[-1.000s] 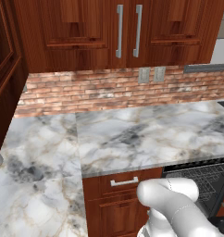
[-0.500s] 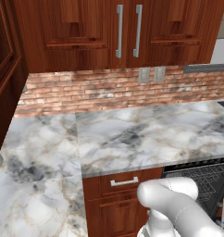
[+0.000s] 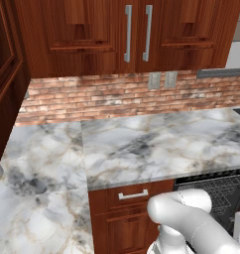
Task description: Open the dishwasher door and pull out the top rack.
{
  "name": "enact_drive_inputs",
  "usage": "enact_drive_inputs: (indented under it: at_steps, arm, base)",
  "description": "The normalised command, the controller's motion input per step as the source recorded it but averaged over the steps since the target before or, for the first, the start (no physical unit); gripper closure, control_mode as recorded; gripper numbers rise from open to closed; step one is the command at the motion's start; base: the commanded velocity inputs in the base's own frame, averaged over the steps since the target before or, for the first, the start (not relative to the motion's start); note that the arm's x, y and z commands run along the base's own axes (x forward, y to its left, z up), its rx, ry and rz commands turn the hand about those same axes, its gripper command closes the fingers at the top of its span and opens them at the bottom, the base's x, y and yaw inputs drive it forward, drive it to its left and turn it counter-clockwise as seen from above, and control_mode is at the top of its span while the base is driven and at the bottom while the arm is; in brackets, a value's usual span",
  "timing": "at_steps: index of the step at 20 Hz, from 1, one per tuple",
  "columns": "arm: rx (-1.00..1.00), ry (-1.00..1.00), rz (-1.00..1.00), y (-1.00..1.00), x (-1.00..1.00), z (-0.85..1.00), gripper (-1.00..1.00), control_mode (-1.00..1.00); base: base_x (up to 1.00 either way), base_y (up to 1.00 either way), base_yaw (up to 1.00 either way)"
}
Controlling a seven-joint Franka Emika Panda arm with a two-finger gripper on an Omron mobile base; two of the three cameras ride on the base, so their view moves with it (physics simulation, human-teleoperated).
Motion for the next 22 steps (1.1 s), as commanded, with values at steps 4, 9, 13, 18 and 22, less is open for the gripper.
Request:
enact_drive_inputs:
  at_steps: [4,9,13,18,22]
  arm:
    - [0.0,0.0,-0.03,0.0,0.26,0.0,-1.0,-1.0]
    - [0.0,0.0,-0.03,0.0,0.29,0.0,-1.0,-1.0]
    - [0.0,0.0,-0.03,0.02,0.3,0.0,-1.0,-1.0]
    - [0.0,0.0,-0.03,0.02,0.29,-0.02,-1.0,-1.0]
    - [0.0,0.0,-0.02,0.01,0.27,-0.04,-1.0,-1.0]
  base:
    - [0.0,0.0,0.0]
    - [0.0,0.0,0.0]
    - [0.0,0.0,0.0]
    - [0.0,0.0,0.0]
    - [0.0,0.0,0.0]
